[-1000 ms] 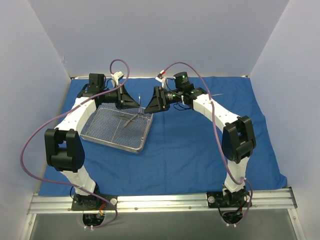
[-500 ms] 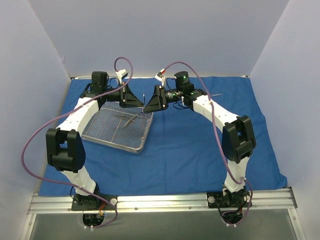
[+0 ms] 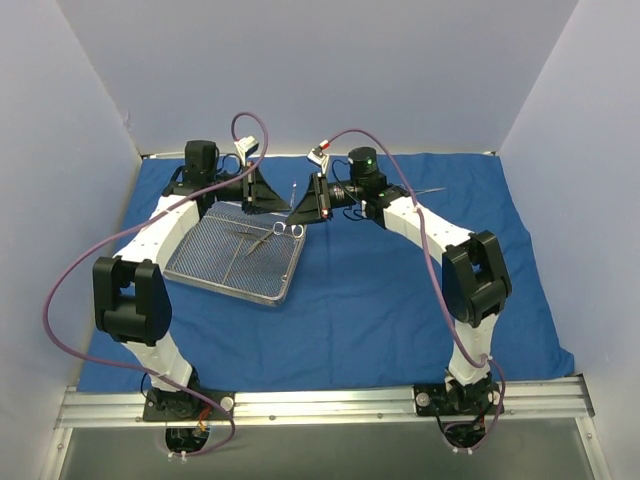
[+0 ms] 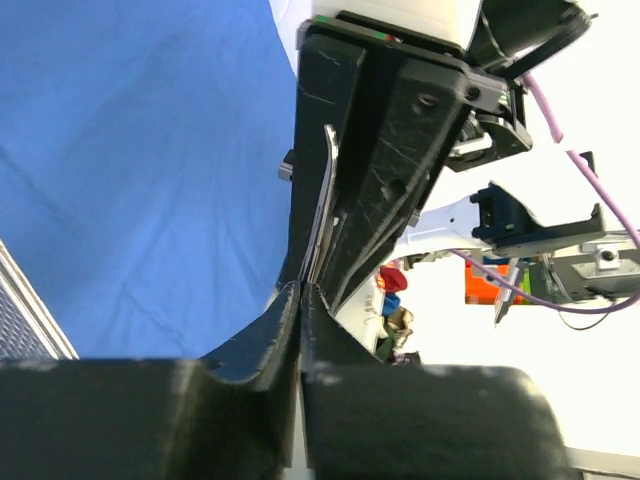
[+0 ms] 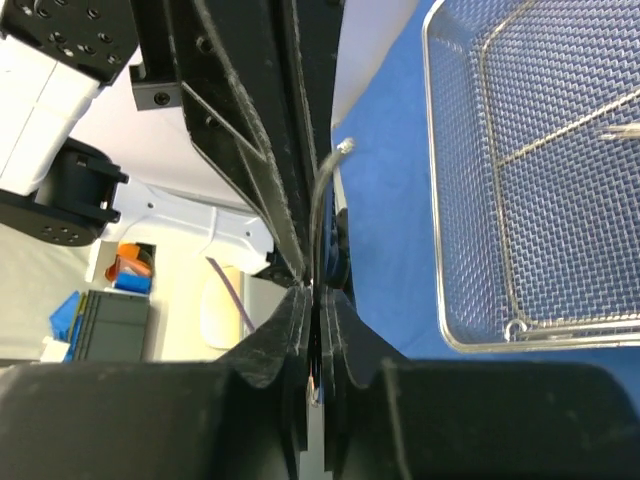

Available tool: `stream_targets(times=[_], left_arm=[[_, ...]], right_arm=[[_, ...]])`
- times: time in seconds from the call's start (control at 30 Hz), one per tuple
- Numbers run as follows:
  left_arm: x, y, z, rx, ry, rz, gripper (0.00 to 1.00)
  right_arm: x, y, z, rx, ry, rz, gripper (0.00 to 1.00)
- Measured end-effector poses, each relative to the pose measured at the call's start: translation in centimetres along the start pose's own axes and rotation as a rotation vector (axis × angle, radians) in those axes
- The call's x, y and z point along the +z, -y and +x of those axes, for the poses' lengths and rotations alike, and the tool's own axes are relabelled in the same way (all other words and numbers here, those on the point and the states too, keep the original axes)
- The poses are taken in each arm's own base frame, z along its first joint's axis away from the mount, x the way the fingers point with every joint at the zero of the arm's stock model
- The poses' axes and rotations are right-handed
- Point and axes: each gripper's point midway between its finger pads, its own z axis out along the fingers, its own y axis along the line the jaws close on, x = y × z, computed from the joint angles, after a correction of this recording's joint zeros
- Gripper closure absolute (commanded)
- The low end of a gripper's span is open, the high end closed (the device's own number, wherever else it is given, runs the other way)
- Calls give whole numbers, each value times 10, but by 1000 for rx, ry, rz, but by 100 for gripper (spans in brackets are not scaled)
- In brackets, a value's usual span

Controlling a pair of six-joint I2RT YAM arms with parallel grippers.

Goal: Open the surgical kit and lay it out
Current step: Place the medical item in the surgical kit.

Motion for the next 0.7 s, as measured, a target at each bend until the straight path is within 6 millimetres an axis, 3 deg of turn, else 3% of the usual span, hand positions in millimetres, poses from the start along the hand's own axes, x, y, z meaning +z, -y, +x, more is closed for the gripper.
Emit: stream_targets(times=[0.07,0.1,0.17,0.2,0.33,0.47,0.57,0.7], left_arm=[[0,2,-1,1,3,5,66],[1,2,-2,-2,5,4,50],[1,-2,-3,-11,13,-13,37],[0,-5,-3,-19,18,-24,17],[-15,-28,-13,-56,79,-132,3],[-60,-76,-35,-117,222,-399,3],[-94,-98,-48,-111,296,-607,3],[-112,-109,-43,-78,305,-768,3]], right_arm=[[0,-1,0,23,6,-9,100],[0,0,0,29,12,-14,100],[-4,3,-2,46,31,-17,100],[-4,6,-2,61,37,-17,100],[-20,25,-5,132,87,16,100],[-55,59,-18,228,215,125,100],[-108,94,-28,350,397,279,100],[-209,142,-23,554,704,517,100]])
